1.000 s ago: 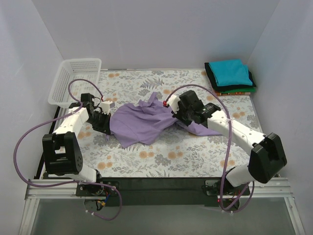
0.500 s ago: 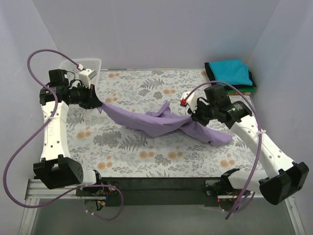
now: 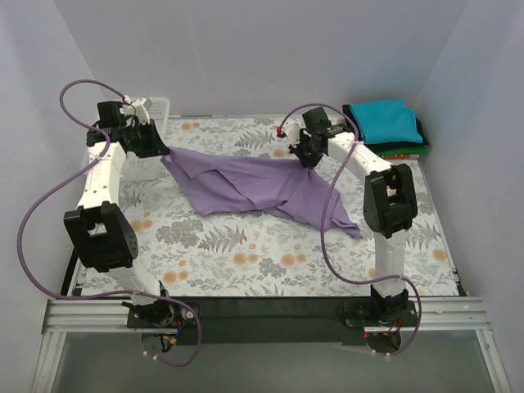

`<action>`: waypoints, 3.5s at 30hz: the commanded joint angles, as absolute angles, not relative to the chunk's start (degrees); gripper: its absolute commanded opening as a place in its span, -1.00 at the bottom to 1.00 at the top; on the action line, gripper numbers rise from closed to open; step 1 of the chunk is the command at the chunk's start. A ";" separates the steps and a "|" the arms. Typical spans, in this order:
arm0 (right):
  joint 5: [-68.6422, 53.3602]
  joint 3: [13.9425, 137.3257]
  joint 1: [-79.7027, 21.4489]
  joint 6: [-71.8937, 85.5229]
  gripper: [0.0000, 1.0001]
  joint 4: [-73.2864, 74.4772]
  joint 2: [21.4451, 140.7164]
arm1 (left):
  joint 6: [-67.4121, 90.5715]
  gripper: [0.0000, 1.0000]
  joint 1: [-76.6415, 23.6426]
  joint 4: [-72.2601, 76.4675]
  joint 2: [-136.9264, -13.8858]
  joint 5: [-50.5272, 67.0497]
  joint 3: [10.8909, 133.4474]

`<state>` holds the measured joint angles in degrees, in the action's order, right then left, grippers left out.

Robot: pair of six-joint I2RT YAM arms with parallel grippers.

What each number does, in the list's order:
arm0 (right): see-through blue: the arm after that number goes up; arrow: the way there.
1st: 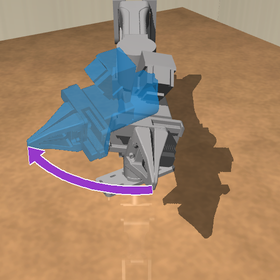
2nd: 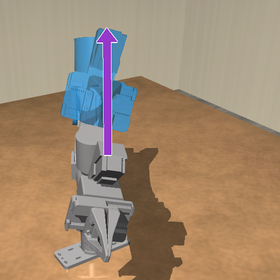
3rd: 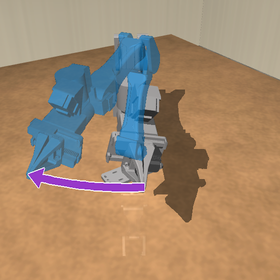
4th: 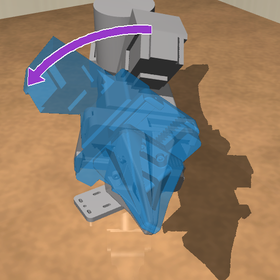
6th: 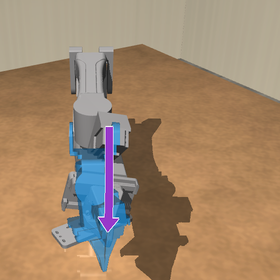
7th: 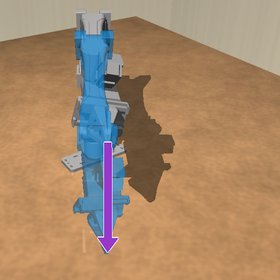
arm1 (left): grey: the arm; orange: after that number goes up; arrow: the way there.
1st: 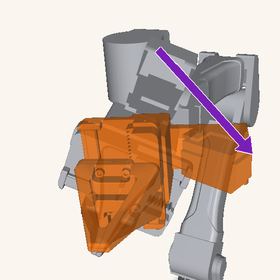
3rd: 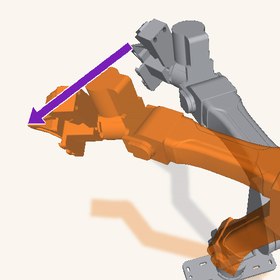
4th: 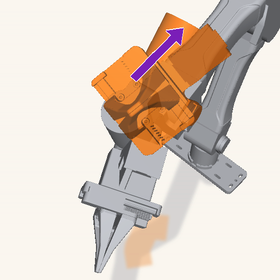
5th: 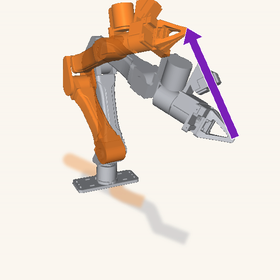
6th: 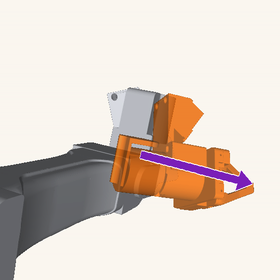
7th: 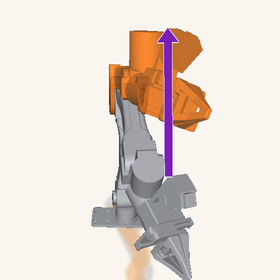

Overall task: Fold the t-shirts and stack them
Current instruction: Flatten the tshirt out

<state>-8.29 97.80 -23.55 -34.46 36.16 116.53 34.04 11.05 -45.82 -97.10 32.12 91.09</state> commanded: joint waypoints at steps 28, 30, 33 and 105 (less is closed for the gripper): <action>-4.75 83.49 -47.55 -23.56 -0.39 31.20 110.03 | 39.11 -1.00 9.93 -36.30 -94.48 25.05 85.69; -3.69 84.46 -47.64 -23.38 -0.32 30.06 111.97 | 39.20 -1.00 9.85 -36.39 -94.48 25.31 85.43; -1.94 85.34 -47.63 -23.03 -0.26 28.74 113.99 | 39.02 -1.00 9.93 -36.21 -94.48 25.40 85.17; -25.95 91.23 -25.57 -19.69 0.02 55.63 103.80 | 33.75 -1.00 9.93 -42.89 -97.38 30.50 85.87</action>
<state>-33.10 93.32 -21.39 -22.72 55.55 105.36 34.46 10.00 -43.29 -98.41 29.45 86.30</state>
